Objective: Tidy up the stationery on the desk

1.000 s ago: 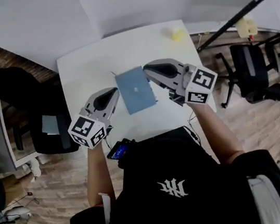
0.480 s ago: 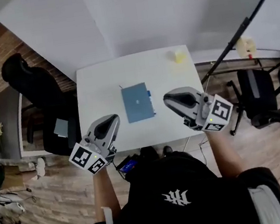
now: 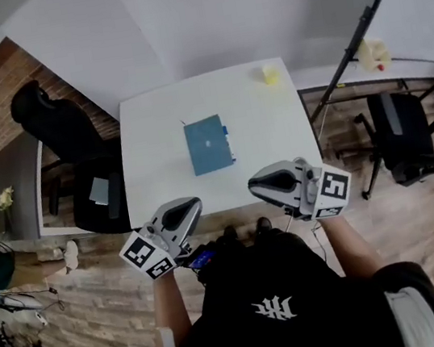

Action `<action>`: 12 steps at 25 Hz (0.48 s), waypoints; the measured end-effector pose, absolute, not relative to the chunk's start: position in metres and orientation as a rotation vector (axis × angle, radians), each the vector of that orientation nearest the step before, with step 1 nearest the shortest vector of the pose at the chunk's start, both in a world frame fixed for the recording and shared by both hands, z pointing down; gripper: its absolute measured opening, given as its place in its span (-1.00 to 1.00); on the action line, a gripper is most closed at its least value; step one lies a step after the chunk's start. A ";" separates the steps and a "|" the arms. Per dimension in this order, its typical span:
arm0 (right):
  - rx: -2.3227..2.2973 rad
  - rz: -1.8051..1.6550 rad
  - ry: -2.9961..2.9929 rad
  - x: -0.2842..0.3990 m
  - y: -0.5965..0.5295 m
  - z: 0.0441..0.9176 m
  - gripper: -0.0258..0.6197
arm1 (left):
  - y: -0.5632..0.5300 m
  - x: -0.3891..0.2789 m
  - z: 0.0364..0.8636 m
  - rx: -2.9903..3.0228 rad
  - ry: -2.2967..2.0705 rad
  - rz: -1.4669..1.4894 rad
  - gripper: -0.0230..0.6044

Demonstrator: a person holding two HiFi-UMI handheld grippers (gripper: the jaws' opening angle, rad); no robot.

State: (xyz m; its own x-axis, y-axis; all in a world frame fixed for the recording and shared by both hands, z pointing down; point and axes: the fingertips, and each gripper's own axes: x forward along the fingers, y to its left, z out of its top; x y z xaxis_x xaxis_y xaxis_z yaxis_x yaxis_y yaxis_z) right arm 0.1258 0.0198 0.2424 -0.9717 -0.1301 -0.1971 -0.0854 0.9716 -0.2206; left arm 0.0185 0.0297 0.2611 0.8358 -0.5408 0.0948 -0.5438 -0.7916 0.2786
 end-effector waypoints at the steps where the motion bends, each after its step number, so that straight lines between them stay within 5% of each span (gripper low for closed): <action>1: -0.140 -0.312 2.926 0.120 0.029 0.243 -0.77 | 0.033 0.019 0.261 2.729 -0.794 0.017 -0.92; 12: -0.196 -0.322 2.974 0.056 0.094 0.249 -0.77 | 0.089 -0.004 0.280 2.791 -0.550 0.076 -0.92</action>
